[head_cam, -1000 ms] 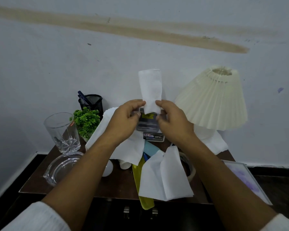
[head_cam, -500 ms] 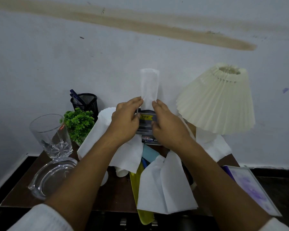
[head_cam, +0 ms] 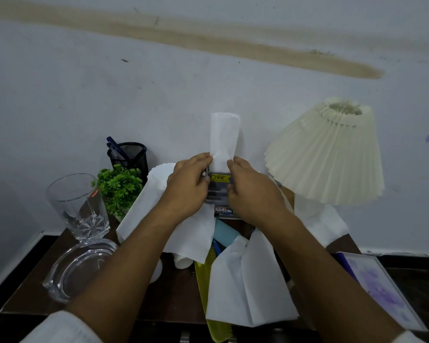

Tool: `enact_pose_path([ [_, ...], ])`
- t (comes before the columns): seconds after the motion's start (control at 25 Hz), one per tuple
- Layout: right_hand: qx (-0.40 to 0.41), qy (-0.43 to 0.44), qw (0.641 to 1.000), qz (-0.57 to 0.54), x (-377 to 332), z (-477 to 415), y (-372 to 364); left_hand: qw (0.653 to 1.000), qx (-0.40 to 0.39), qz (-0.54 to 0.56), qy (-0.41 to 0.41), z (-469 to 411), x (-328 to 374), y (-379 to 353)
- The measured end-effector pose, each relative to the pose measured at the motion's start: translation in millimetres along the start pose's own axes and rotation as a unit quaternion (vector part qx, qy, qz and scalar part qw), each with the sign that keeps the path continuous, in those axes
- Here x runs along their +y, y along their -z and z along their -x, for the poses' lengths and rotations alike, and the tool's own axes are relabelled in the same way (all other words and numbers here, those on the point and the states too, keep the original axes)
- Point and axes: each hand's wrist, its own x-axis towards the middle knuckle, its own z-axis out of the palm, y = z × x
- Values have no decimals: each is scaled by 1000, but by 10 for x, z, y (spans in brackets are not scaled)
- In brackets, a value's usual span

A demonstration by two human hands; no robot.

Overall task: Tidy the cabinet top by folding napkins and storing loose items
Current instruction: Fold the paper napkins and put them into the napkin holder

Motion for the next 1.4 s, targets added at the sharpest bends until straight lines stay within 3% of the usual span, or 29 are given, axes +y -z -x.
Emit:
enact_pose_path([
  [0.28, 21, -30, 998, 44, 33, -64, -68, 1000, -2, -7, 1, 3, -23, -3],
  [0.72, 12, 2, 998, 65, 49, -136, -122, 1000, -10, 3, 7, 22, -17, -3],
  [1.4, 25, -11, 998, 55, 68, -153, -142, 1000, -12, -9, 18, 76, 67, 6],
])
